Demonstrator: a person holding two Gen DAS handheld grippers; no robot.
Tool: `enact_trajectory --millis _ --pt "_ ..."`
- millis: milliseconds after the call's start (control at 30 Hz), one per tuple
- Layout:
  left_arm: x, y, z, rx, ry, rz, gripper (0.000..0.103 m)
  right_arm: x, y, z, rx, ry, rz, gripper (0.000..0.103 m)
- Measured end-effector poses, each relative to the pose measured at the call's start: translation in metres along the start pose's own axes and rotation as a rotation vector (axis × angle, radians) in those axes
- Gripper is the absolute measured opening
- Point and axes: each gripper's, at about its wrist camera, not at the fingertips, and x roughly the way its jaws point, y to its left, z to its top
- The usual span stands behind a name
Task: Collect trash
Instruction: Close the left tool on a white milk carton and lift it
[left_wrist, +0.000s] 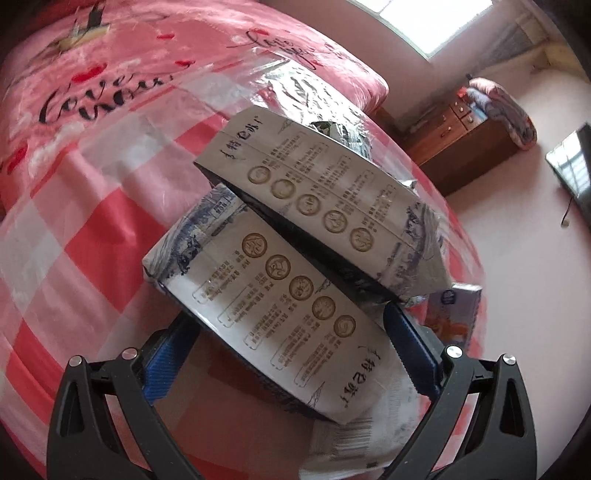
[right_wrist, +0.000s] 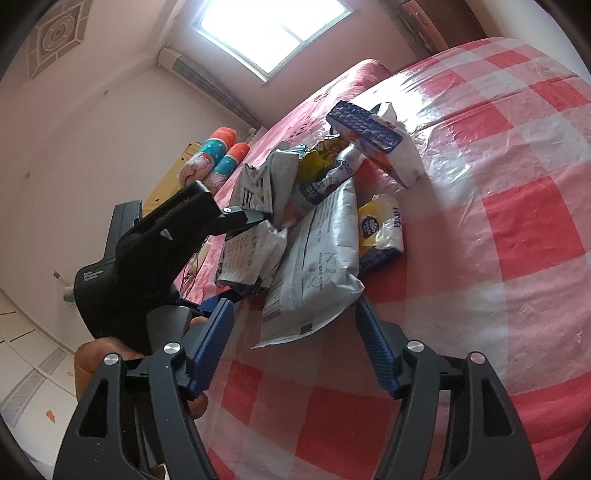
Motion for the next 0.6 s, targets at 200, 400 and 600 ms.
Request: enact_trajectory --millis 200,400,600 --pt "0.001 -0.008 -0.009 0.131 -0.039 0.068 0.099 0.0 0.006 -0.006 -0.032 0.003 -0.033 0.069" --pt "-0.006 -0.003 -0.015 0.174 -0.065 0.087 0.083 0.003 0.013 -0.008 -0.047 0.008 -0.056 0.074" --pt "-0.012 -0.001 -0.024 0.238 -0.058 0.084 0.07 0.006 0.011 -0.005 -0.04 0.012 -0.072 0.078"
